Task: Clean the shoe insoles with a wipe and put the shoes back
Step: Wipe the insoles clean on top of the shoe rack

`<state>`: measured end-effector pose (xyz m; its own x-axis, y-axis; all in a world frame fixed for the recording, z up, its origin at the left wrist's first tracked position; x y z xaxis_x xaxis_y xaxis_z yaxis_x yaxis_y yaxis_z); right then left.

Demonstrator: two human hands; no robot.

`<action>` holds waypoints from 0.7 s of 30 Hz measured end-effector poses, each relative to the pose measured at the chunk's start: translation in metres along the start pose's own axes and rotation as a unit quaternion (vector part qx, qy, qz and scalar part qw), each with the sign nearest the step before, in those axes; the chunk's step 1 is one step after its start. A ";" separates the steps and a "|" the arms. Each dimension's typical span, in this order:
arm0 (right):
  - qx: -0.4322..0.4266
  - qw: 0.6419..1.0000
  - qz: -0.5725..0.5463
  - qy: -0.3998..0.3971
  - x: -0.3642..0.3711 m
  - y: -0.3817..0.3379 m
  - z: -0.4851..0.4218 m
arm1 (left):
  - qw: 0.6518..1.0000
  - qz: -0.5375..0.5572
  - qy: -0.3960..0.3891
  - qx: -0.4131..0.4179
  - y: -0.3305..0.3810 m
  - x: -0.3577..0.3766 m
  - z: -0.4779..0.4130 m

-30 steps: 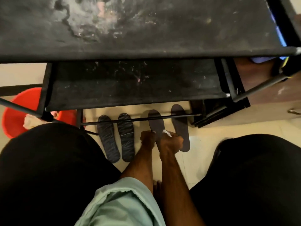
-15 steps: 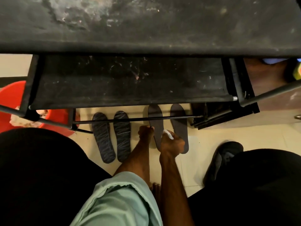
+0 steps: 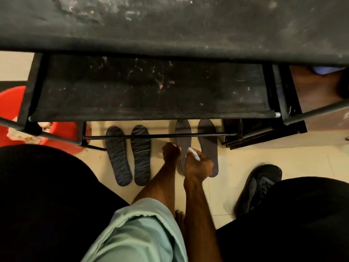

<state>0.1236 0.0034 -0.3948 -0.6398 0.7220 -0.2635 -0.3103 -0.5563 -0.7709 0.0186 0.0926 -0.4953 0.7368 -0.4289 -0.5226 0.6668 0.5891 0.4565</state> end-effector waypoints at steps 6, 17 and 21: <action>-0.007 1.000 -0.008 -0.010 0.001 0.002 -0.001 | 1.000 -0.013 0.000 0.015 0.003 0.001 -0.002; -0.029 0.998 0.038 -0.027 0.008 -0.007 0.009 | 0.995 -0.077 0.038 -0.055 -0.030 -0.014 0.017; -0.019 0.997 0.054 -0.043 0.018 -0.003 0.020 | 0.978 -0.168 0.073 -0.104 -0.058 -0.037 0.032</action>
<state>0.0992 0.0094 -0.3860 -0.7272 0.6191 -0.2965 -0.2105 -0.6122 -0.7622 -0.0436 0.0523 -0.4793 0.4459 -0.5292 -0.7219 0.8201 0.5646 0.0927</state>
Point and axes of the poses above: each hand's wrist, its own z-axis away from the middle knuckle, its own x-axis out of the palm, y = z × x, the point moved 7 cm from there along -z, towards the middle knuckle, and after that the axes turned 5 degrees about -y, right-handed, at the moved point
